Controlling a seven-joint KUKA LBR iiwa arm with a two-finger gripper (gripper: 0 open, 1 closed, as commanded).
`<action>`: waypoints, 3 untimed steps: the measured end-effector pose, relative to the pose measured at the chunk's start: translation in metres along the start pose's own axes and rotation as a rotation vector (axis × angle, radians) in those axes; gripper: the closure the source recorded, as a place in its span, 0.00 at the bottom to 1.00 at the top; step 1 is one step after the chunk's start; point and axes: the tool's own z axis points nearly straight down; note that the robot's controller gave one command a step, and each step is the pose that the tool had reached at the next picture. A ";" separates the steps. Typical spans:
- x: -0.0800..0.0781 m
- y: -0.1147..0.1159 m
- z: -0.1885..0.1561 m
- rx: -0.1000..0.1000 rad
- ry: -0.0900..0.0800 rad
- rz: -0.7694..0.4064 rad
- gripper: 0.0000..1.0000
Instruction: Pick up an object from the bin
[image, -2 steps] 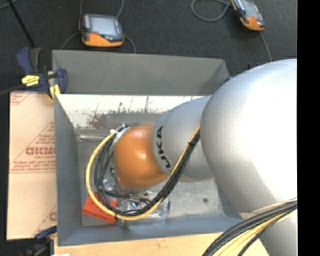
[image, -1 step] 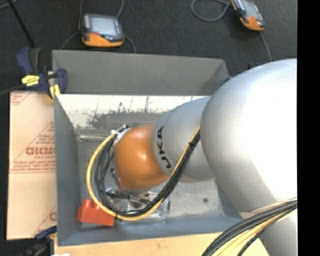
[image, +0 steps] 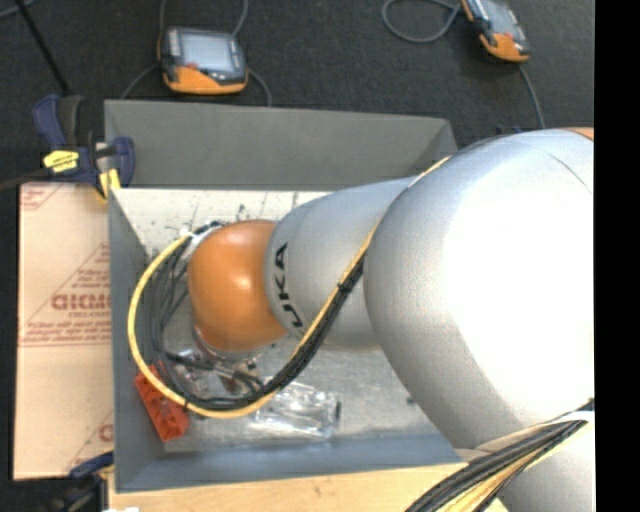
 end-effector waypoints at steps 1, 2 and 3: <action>0.001 -0.001 0.001 0.002 0.003 0.001 0.00; -0.061 -0.023 0.010 0.007 0.003 -0.454 0.00; -0.060 -0.026 0.010 0.011 0.009 -0.449 1.00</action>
Offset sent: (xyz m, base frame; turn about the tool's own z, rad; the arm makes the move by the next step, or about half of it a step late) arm 0.0000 0.0000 0.0000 0.0000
